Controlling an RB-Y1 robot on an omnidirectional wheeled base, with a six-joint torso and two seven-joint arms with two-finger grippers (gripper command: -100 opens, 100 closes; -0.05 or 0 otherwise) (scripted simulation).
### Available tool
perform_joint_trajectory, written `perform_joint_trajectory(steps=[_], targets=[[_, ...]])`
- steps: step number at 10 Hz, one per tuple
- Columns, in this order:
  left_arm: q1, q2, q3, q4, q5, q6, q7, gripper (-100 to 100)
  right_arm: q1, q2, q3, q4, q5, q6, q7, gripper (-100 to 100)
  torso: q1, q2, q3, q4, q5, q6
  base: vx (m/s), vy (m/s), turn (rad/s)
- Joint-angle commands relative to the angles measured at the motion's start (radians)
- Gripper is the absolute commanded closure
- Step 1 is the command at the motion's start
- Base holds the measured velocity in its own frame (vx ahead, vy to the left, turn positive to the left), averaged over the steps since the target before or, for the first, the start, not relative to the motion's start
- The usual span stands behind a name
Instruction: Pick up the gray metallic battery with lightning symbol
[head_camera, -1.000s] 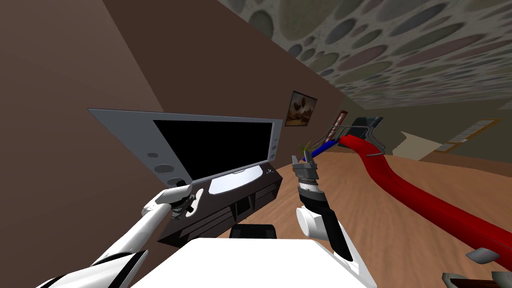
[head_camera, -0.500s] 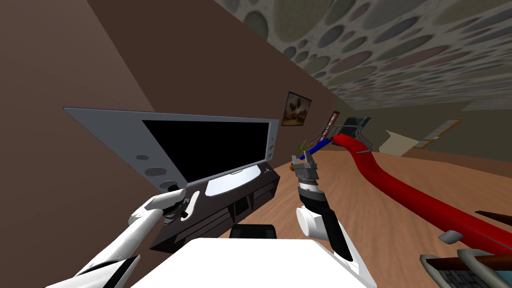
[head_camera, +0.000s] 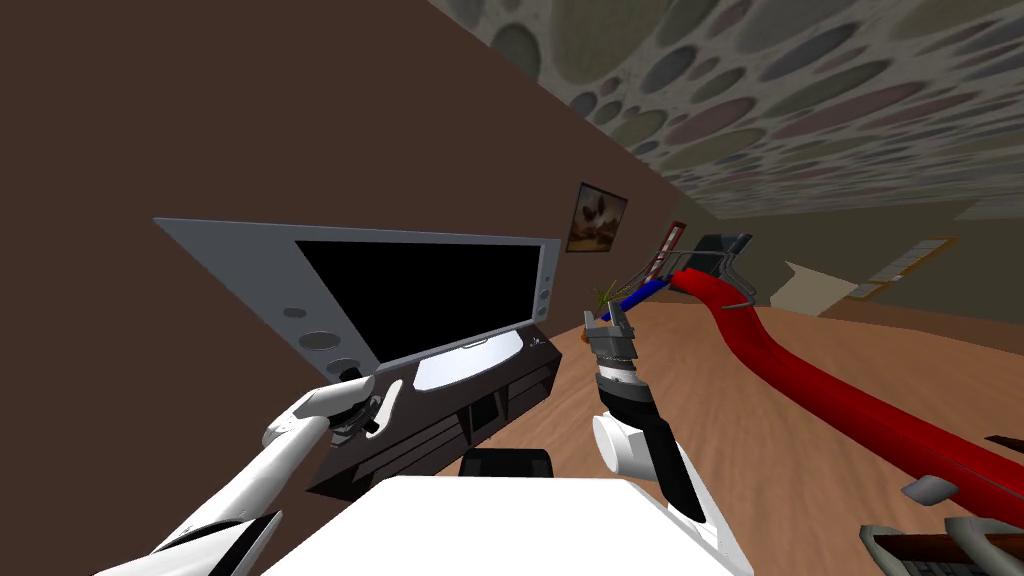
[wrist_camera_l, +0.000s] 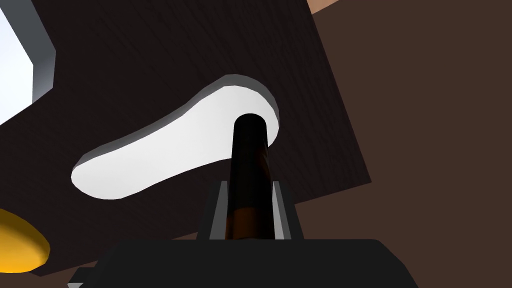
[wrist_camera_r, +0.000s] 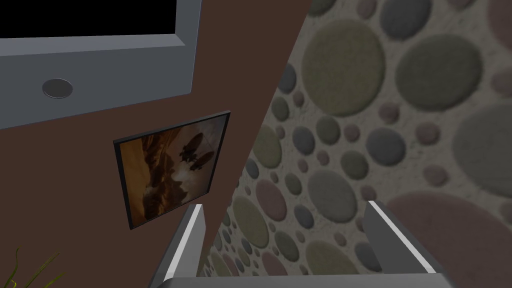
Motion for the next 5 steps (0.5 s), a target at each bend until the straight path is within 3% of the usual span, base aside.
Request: perform_joint_trajectory(steps=[1,3,5], targets=[[-0.022,-0.009,-0.017,-0.028,-0.015,0.035,0.014,100,0.0,0.0,0.0,0.0,0.0,0.0,0.0,0,0.0,0.0,0.0,0.0,0.0,0.0,0.027,0.007,0.2],[-0.037,-0.02,-0.033,-0.058,-0.029,0.063,0.023,100,0.0,0.0,0.0,0.0,0.0,0.0,0.0,0,-0.001,-0.001,0.0,0.0,0.0,0.002,0.009,0.005,0.088],[-0.059,-0.037,-0.057,-0.103,-0.05,0.104,0.037,100,0.0,0.0,0.0,0.0,0.0,0.0,0.0,0,0.001,0.0,0.0,-0.001,0.0,0.0,0.01,0.027,0.2]])
